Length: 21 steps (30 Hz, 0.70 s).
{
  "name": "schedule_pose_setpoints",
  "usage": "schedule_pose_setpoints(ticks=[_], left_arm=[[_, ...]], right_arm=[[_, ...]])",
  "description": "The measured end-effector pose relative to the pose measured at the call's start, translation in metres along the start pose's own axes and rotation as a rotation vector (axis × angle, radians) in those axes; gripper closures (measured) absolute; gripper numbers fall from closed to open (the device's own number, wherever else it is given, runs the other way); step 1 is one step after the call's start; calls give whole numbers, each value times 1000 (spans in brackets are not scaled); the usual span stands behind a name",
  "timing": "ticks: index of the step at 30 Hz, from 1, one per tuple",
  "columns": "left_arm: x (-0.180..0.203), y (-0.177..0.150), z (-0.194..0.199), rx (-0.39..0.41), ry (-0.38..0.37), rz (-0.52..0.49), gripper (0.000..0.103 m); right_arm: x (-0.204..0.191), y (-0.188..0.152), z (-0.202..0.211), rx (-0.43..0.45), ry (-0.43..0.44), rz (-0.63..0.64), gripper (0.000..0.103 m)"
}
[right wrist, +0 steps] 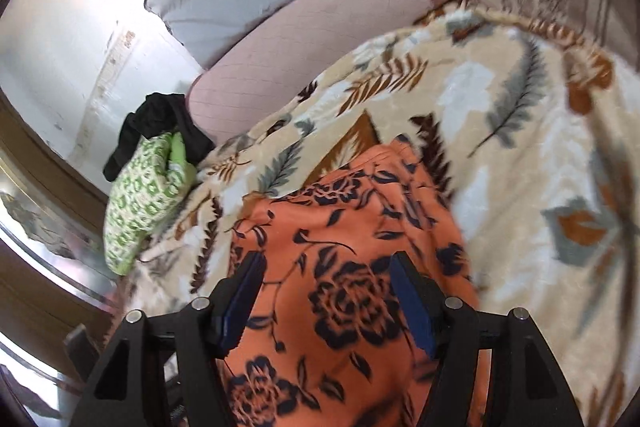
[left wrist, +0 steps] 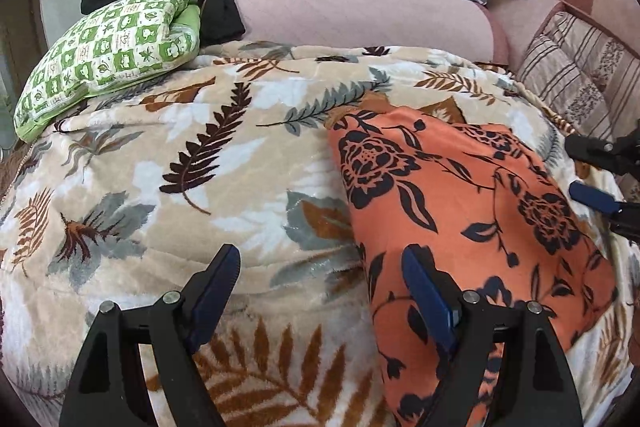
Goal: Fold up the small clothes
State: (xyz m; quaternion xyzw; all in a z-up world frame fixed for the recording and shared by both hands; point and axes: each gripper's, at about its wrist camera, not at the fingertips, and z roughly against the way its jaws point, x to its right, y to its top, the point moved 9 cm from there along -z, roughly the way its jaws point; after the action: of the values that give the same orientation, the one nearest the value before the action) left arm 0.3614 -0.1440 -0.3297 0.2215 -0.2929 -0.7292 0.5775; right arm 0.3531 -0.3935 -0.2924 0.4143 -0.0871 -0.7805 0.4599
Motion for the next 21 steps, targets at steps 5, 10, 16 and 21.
schedule_pose_setpoints(ticks=[5, 10, 16, 21], left_arm=[[2, 2, -12, -1, 29, 14, 15], [2, 11, -8, 39, 38, 45, 15], [7, 20, 6, 104, 55, 24, 16], [8, 24, 12, 123, 64, 11, 15]], right_arm=[[23, -12, -49, -166, -59, -32, 31], [11, -8, -37, -169, -33, 13, 31], [29, 11, -5, -71, -82, 32, 31], [43, 11, 1, -81, -51, -29, 30]])
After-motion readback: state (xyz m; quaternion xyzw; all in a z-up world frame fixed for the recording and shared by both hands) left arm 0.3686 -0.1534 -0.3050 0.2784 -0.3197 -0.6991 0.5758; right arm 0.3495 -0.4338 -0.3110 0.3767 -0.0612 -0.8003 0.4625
